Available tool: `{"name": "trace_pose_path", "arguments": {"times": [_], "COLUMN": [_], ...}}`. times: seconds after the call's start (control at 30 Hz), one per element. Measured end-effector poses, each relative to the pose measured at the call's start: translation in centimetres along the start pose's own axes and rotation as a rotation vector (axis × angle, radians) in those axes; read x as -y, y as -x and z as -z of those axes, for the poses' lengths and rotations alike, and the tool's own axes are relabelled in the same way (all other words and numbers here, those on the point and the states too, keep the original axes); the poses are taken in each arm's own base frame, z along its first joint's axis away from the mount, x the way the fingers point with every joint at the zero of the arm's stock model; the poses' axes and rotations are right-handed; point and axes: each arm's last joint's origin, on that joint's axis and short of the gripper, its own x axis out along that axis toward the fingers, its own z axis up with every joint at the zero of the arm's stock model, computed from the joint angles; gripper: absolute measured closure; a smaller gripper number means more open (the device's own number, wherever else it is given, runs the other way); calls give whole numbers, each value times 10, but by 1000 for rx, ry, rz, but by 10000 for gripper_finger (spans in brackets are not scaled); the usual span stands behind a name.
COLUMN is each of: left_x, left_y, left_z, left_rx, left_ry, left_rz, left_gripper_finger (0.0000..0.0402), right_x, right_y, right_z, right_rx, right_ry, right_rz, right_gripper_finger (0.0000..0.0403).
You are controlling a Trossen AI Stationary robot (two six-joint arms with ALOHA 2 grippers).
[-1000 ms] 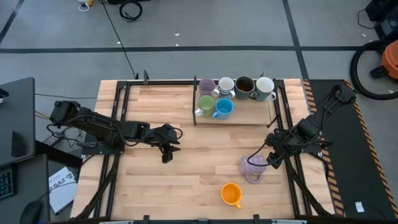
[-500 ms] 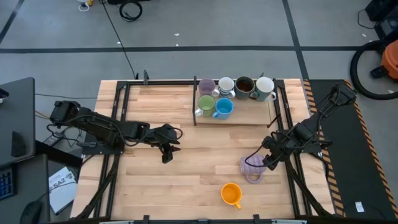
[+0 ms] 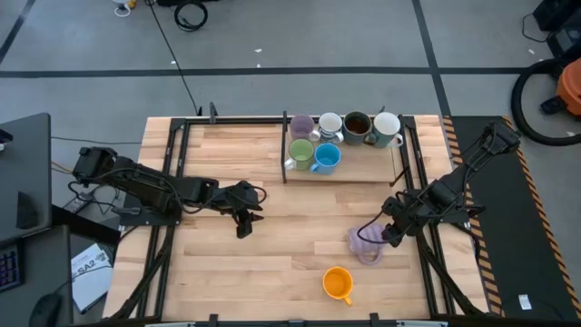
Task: Place coffee mugs
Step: Put the light purple mug on the shelf
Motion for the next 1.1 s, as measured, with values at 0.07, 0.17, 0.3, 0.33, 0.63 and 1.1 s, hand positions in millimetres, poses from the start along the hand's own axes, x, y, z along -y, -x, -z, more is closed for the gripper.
{"name": "trace_pose_path", "arguments": {"times": [0.07, 0.17, 0.3, 0.33, 0.63, 1.1], "left_x": [0, 0, 0, 0, 0, 0], "left_y": [0, 0, 0, 0, 0, 0], "left_z": [0, 0, 0, 0, 0, 0], "left_rx": [0, 0, 0, 0, 1, 1], "left_ry": [0, 0, 1, 0, 0, 0], "left_rz": [0, 0, 0, 0, 0, 1], "left_gripper_finger": [251, 251, 251, 251, 251, 251], "right_x": [0, -1, -3, -4, -1, 5], "right_y": [0, 0, -1, -2, -37, -53], "right_z": [-1, -1, -2, -2, 0, -3], "right_rx": [21, 47, 79, 82, 91, 259], "right_ry": [0, -1, -3, -4, -25, 100], "right_rz": [0, -8, -25, -33, -236, -343], "right_gripper_finger": [265, 265, 265, 264, 264, 265]}}
